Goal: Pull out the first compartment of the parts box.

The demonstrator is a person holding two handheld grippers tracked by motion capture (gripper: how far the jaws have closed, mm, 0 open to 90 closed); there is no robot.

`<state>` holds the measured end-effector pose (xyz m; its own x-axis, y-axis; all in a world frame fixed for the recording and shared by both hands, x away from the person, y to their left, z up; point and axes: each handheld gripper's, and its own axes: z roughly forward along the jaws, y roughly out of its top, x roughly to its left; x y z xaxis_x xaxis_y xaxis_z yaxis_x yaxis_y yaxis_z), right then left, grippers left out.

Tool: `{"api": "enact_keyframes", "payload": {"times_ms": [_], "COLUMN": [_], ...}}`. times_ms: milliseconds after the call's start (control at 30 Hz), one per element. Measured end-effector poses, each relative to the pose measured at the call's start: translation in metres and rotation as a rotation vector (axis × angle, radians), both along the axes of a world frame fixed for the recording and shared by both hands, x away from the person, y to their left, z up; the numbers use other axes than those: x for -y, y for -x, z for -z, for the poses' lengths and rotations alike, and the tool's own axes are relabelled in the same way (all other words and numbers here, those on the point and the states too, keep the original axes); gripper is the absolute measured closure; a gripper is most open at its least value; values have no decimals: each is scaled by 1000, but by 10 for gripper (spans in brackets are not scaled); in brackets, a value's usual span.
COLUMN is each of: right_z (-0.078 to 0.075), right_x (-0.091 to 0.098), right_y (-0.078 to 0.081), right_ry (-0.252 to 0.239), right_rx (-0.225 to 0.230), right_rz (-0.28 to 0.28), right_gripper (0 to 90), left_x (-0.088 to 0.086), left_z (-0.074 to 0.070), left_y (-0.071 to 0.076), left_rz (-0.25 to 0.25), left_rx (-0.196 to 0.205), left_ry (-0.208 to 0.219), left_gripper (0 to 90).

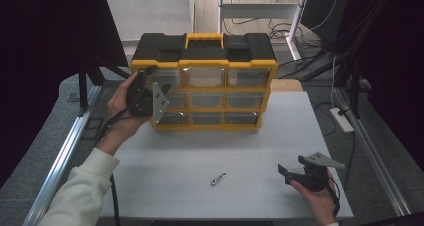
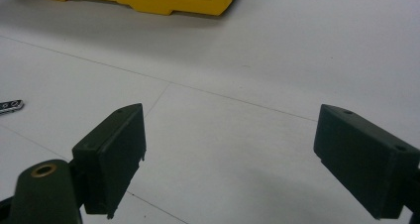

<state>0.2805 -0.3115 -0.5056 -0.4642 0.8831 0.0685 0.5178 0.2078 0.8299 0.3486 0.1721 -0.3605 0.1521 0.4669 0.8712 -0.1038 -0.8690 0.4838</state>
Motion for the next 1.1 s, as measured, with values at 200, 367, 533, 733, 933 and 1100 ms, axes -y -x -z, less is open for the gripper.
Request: {"api": "enact_keyframes", "payload": {"times_ms": [200,367,533,733,933,1100], "right_z": [0,0,0,0,0,0], "right_x": [0,0,0,1,1,1], "right_y": [0,0,0,0,0,0], "right_ry": [-1,-4,-7,-7,-7,-7], "right_rx": [-3,-5,-7,-8,-8,-8], "right_rz": [2,2,5,9,10,11], "right_gripper": [134,134,134,134,134,134], "left_x": [-1,-2,-2,-1,-1,-1], "left_z": [-1,-1,0,1,0,0], "left_y": [0,1,1,1,1,2], "left_rz": [-12,-13,-20,-22,-22,-30], "left_rx": [36,50,65,78,88,85], "left_ry": [-10,-14,-33,-62,-70,-103], "left_gripper": [386,437,487,529,572,625]}}
